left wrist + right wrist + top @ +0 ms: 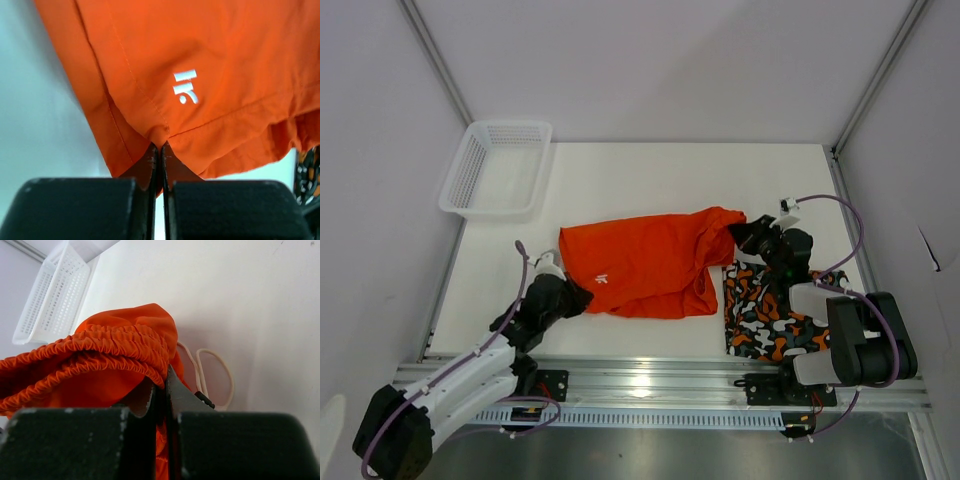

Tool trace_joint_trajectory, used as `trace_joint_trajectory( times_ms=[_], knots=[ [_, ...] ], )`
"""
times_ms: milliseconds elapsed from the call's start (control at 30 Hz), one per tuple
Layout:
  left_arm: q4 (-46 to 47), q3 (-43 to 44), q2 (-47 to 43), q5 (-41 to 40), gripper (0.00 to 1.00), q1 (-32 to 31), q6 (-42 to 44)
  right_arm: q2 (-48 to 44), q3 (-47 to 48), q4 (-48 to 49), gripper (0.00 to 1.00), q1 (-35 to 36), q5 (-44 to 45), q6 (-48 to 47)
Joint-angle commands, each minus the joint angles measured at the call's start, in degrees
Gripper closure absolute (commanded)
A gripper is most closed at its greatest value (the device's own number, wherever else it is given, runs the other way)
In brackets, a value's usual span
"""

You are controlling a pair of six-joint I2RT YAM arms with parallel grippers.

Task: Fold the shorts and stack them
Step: Flatten the shorts out

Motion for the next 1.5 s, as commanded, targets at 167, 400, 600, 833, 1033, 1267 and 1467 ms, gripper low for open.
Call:
trace_joint_trajectory(
  times_ms=[167,400,600,833,1033,1267,1467],
  knots=[
    [-13.9,3.2,-16.4,-9.6,1.00,5.2,-2.4,1.2,-0.3,3.9,0.72,-0.3,-0.1,0.7],
    [-19.6,4.8,-25.9,-13.6,1.00,6.4,-3.4,-1.2,-2.1,1.7,0.39,-0.4,1.2,1.0],
    [-18.0,1.5,-23.5,-11.1,1.00,6.4,-5.4,-15.1,-4.7,-11.1,0.23,-0.4,11.7,1.1],
    [-18.0,0.3,-24.7,-11.2,1.00,6.4,-5.4,-28.9,2.1,-40.8,0.18,-0.7,14.2,4.5],
    [-18.8,0.5,-25.5,-11.4,1.00,6.4,-5.0,-29.0,5.8,-47.9,0.28,-0.3,5.0,11.6],
    [-19.5,0.7,-26.1,-11.4,1.00,6.4,-5.0,-24.2,11.1,-56.2,0.30,4.1,7.3,13.2],
    [-19.7,0.6,-26.3,-11.5,1.00,6.4,-4.8,-28.9,12.0,-63.7,0.31,5.8,17.0,12.4]
  ],
)
